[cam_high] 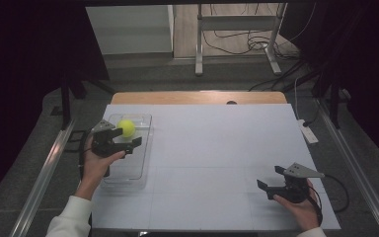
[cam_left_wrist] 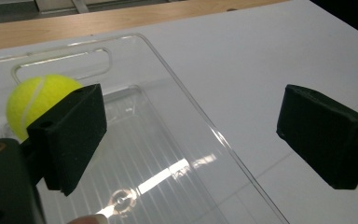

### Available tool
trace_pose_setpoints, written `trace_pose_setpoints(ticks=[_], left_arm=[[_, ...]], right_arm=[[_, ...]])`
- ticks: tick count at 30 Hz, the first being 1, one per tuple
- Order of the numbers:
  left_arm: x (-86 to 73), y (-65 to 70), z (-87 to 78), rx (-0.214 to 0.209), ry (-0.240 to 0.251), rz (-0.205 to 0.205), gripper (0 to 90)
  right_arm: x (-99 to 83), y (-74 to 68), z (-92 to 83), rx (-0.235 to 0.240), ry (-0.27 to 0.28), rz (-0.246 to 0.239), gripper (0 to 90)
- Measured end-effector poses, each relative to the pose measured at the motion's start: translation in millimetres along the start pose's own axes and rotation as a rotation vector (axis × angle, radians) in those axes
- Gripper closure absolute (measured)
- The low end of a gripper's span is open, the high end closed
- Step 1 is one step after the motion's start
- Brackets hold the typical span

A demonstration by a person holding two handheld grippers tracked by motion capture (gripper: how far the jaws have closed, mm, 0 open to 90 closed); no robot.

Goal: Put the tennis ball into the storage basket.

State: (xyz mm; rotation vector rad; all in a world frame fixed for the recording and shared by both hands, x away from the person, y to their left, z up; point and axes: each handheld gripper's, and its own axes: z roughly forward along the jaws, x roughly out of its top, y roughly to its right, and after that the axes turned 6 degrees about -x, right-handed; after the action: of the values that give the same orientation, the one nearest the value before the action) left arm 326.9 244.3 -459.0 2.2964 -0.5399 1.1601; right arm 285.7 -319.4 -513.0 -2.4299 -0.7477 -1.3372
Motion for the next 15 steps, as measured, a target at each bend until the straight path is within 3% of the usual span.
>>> trace_pose_setpoints(ticks=[11, 15], left_arm=[[-19.8, 24.6, -13.6, -0.030, 0.024, 0.021, 8.5], [-32.6, 39.3, -13.2, -0.053, 0.013, 0.036, 8.3]], right_arm=[[1.4, -0.6, -3.1, 0.009, 0.016, 0.008, 9.6], [2.1, -1.1, -4.4, 0.010, 0.020, 0.007, 9.5]])
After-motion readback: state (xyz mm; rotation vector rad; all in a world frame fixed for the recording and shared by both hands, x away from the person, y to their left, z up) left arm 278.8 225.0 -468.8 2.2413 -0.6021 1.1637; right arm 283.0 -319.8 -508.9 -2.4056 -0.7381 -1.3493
